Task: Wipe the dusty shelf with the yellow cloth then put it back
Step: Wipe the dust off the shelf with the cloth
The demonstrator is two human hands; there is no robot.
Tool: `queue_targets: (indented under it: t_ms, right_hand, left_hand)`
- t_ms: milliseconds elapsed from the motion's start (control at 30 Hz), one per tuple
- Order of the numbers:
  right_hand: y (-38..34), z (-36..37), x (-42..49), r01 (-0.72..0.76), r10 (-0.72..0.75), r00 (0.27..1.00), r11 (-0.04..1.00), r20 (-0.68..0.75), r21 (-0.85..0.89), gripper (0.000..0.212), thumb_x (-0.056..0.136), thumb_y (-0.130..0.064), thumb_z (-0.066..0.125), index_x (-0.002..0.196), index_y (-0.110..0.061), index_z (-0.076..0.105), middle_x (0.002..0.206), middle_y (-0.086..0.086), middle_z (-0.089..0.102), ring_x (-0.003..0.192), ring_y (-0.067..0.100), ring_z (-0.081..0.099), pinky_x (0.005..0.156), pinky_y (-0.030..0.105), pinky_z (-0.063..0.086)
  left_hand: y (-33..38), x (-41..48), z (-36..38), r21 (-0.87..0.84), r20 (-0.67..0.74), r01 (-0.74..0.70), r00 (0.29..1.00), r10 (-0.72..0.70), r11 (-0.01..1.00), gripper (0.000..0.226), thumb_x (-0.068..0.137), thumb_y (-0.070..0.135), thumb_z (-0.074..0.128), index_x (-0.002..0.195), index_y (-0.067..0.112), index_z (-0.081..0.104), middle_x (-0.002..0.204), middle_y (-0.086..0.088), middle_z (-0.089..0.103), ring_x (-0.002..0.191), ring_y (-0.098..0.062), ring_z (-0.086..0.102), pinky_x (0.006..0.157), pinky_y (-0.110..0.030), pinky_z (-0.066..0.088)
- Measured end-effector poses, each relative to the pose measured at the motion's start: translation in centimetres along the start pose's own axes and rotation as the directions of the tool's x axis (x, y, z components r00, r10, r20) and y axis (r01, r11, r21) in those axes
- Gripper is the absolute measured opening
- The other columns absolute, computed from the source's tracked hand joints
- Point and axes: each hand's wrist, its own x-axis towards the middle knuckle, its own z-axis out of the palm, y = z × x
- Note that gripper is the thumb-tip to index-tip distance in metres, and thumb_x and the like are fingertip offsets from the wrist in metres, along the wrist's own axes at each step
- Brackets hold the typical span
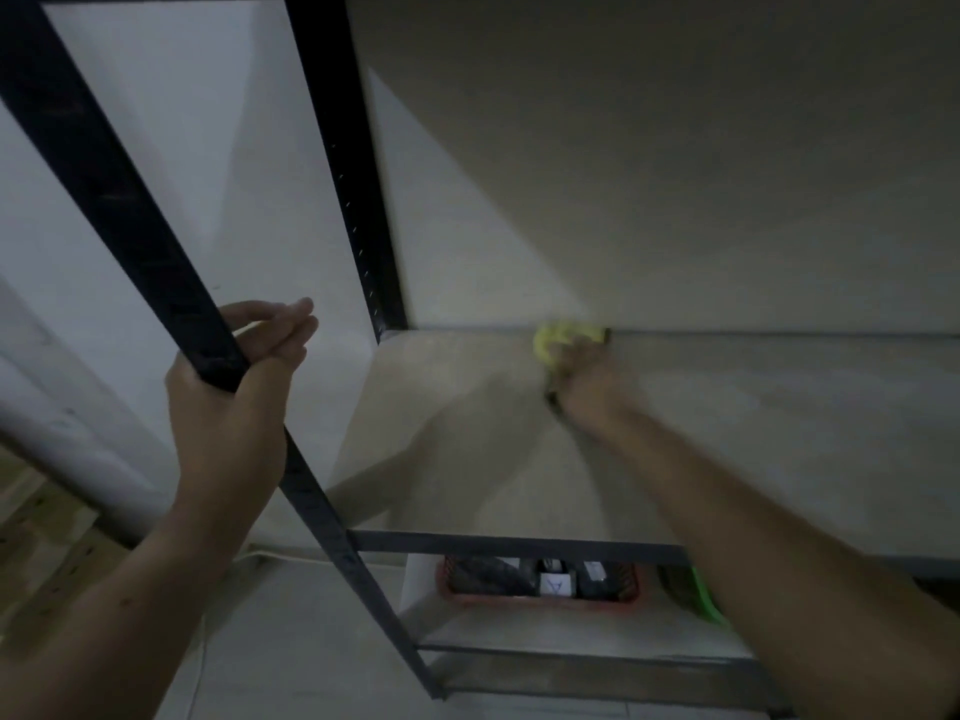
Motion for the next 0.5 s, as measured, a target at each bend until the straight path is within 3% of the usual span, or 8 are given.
queue_targets:
  t_ms: [67, 133, 233, 300, 400, 467, 500]
  right_hand:
    - [-6.5, 1.5, -1.7, 0.202, -0.204, 0.978, 0.978, 0.048, 0.056, 0.044, 0.093, -0.014, 0.052, 0.137, -0.012, 0.051, 0.145, 0.016, 0.045, 0.135, 0.035, 0.041, 0.113, 0.042, 0.033]
    - [-12.3, 2.2, -3.8, 0.366, -0.388, 0.909, 0.918, 0.152, 0.151, 0.047, 0.092, -0.014, 0.055, 0.139, -0.012, 0.049, 0.149, 0.013, 0.043, 0.138, 0.030, 0.039, 0.116, 0.038, 0.027]
    - [-14.9, 1.3, -6.4, 0.385, -0.512, 0.835, 0.805, 0.201, 0.451, 0.042, 0.092, -0.001, 0.048, 0.132, -0.008, 0.058, 0.142, 0.014, 0.052, 0.133, 0.027, 0.046, 0.113, 0.032, 0.031]
    - [-12.2, -0.7, -6.8, 0.299, -0.455, 0.883, 0.732, 0.113, 0.612, 0.044, 0.088, 0.007, 0.049, 0.129, -0.005, 0.060, 0.136, 0.014, 0.058, 0.127, 0.025, 0.052, 0.112, 0.031, 0.036]
    - [-4.0, -5.0, -5.8, 0.160, -0.189, 0.982, 0.730, -0.029, 0.664, 0.041, 0.090, 0.006, 0.050, 0.127, -0.009, 0.061, 0.128, 0.012, 0.062, 0.111, 0.008, 0.063, 0.097, 0.019, 0.046]
    - [3.0, -7.6, -5.2, 0.014, 0.050, 0.995, 0.789, -0.087, 0.614, 0.033, 0.096, -0.015, 0.054, 0.129, -0.015, 0.059, 0.119, 0.012, 0.066, 0.087, 0.001, 0.067, 0.077, 0.014, 0.050]
    - [6.3, -8.4, -5.0, -0.090, 0.166, 0.982, 0.836, -0.093, 0.541, 0.037, 0.096, -0.028, 0.054, 0.132, -0.021, 0.056, 0.117, 0.012, 0.066, 0.087, 0.006, 0.068, 0.078, 0.019, 0.052]
  left_hand:
    - [0.1, 0.0, -0.1, -0.002, 0.012, -0.001, 1.000, 0.001, 1.000, 0.021, 0.081, 0.019, 0.062, 0.101, 0.020, 0.066, 0.113, -0.007, 0.078, 0.115, -0.024, 0.072, 0.104, -0.043, 0.055]
    - [0.2, 0.0, -0.3, 0.009, 0.039, 0.000, 0.999, -0.001, 1.000, 0.019, 0.084, 0.014, 0.062, 0.101, 0.021, 0.067, 0.113, -0.006, 0.078, 0.116, -0.023, 0.072, 0.103, -0.042, 0.056]
    - [0.3, 0.0, -0.5, 0.015, 0.067, 0.015, 0.998, -0.016, 1.000, 0.019, 0.086, 0.013, 0.062, 0.100, 0.023, 0.068, 0.114, -0.004, 0.078, 0.116, -0.022, 0.072, 0.104, -0.041, 0.055]
    - [0.3, 0.1, -0.5, 0.014, 0.063, 0.028, 0.998, -0.029, 0.999, 0.019, 0.083, 0.016, 0.062, 0.100, 0.023, 0.067, 0.113, -0.003, 0.078, 0.117, -0.021, 0.071, 0.105, -0.044, 0.054]
    - [0.2, 0.1, -0.5, 0.032, 0.058, 0.031, 0.998, -0.033, 0.999, 0.021, 0.084, 0.013, 0.060, 0.103, 0.017, 0.066, 0.113, -0.003, 0.078, 0.116, -0.021, 0.072, 0.106, -0.047, 0.052]
    - [0.1, 0.1, -0.4, 0.023, 0.049, 0.030, 0.998, -0.031, 0.999, 0.024, 0.080, 0.018, 0.060, 0.103, 0.018, 0.065, 0.113, -0.003, 0.078, 0.116, -0.021, 0.072, 0.105, -0.046, 0.053]
    - [0.2, 0.1, -0.3, 0.018, 0.044, 0.028, 0.999, -0.029, 0.999, 0.025, 0.079, 0.022, 0.061, 0.103, 0.019, 0.066, 0.114, -0.004, 0.078, 0.116, -0.021, 0.072, 0.105, -0.046, 0.053]
